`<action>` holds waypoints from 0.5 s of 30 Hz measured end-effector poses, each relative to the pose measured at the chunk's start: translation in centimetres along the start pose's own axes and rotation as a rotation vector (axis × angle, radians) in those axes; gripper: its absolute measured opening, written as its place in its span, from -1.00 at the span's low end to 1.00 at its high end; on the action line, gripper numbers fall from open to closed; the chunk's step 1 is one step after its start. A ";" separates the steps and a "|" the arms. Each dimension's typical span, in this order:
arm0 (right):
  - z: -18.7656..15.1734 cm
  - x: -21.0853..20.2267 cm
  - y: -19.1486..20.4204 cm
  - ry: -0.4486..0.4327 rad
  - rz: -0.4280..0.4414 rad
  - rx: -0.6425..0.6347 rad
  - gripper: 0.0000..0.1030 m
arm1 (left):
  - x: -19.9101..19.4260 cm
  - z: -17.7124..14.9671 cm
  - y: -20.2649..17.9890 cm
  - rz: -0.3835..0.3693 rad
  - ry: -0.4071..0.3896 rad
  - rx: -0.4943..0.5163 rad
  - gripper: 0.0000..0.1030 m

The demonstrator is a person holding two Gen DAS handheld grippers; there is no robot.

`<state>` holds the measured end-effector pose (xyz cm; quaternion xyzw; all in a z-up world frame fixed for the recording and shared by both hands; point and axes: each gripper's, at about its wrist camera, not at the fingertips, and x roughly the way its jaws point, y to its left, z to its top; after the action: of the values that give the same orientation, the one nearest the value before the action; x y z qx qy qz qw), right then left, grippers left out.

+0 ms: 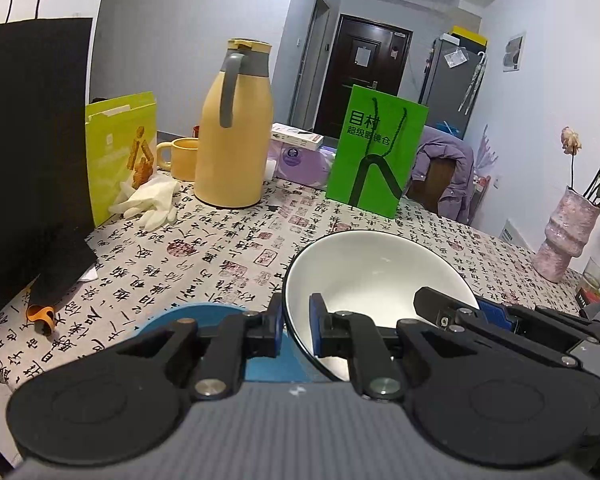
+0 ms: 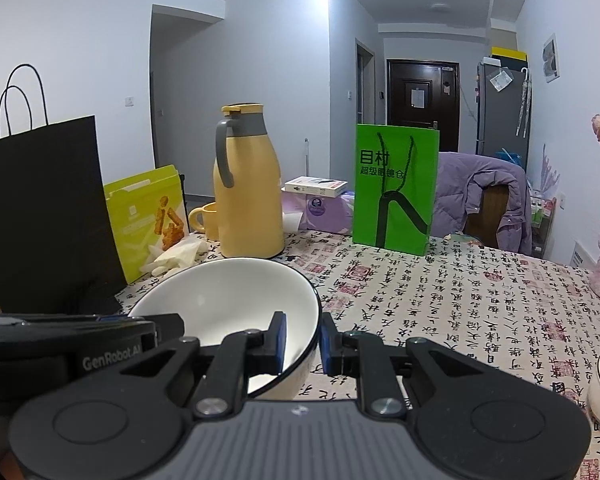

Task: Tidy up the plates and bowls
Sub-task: 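Lower the white bowl into the blue bowl with both grippers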

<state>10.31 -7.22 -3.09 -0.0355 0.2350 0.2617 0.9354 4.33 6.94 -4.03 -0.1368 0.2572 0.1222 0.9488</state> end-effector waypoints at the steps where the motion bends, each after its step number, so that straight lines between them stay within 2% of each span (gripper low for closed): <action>1: 0.0 0.0 0.2 0.001 0.001 -0.002 -0.67 | 0.0 0.0 0.2 0.000 0.001 -0.003 -0.76; 15: 0.0 1.2 3.2 0.018 0.019 -0.030 -0.67 | -0.5 0.0 3.4 0.015 -0.003 -0.034 -0.76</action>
<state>9.54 -3.89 -3.49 -0.0494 0.2398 0.2737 0.9301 2.83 10.00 -4.46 -0.1510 0.2549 0.1341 0.9457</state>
